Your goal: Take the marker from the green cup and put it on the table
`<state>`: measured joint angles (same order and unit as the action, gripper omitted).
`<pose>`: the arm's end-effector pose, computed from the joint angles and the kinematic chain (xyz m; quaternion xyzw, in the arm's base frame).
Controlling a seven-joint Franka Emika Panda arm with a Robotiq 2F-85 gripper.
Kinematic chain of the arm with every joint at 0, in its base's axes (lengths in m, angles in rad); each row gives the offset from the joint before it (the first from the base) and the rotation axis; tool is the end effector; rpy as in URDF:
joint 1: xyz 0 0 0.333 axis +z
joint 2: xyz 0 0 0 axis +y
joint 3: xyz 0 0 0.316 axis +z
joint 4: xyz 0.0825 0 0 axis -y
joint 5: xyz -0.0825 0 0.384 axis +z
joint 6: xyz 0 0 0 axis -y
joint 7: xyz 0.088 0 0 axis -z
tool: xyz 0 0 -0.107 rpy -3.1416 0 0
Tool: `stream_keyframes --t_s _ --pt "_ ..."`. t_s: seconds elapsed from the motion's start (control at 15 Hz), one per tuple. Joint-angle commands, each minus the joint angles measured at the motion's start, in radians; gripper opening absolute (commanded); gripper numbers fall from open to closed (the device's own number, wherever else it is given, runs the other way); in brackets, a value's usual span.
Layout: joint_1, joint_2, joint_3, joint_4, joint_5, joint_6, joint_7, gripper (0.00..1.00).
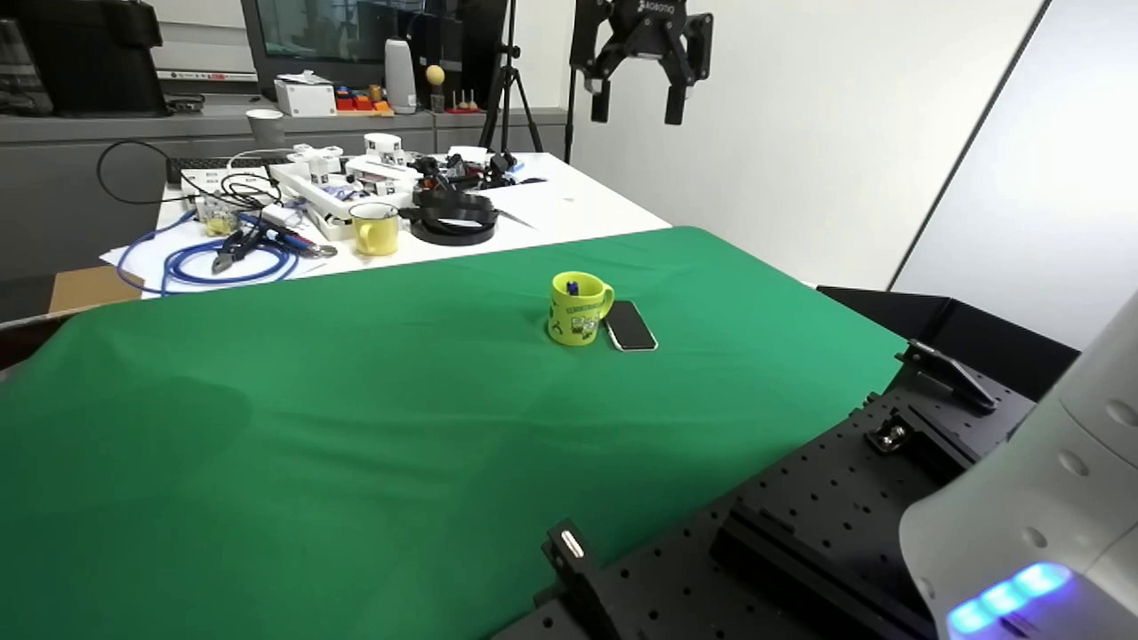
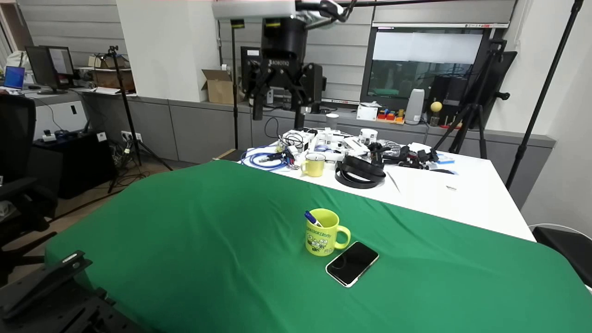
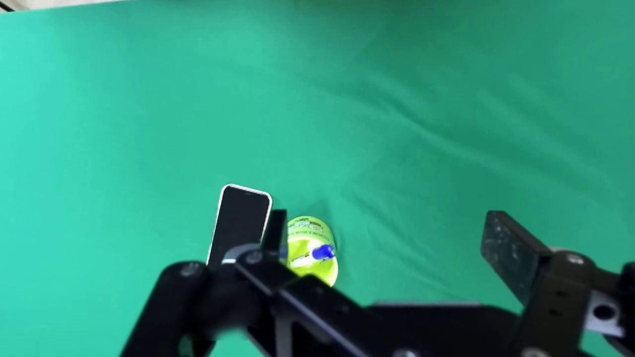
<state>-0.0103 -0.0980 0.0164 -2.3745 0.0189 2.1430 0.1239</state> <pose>0.4699 0.0037 0.3515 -0.9957 0.0645 0.0670 0.0024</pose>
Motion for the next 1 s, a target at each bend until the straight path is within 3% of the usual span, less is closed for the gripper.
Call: stream_keyframes --t_s 0.0,0.47,0.93 --pt "-0.016 0.248 -0.021 0.202 0.016 -0.028 0.11 1.0" --pt "-0.057 0.584 -0.094 0.486 0.154 -0.094 0.216 1.0" --pt "-0.119 0.757 -0.123 0.585 0.335 -0.157 0.307 1.0"
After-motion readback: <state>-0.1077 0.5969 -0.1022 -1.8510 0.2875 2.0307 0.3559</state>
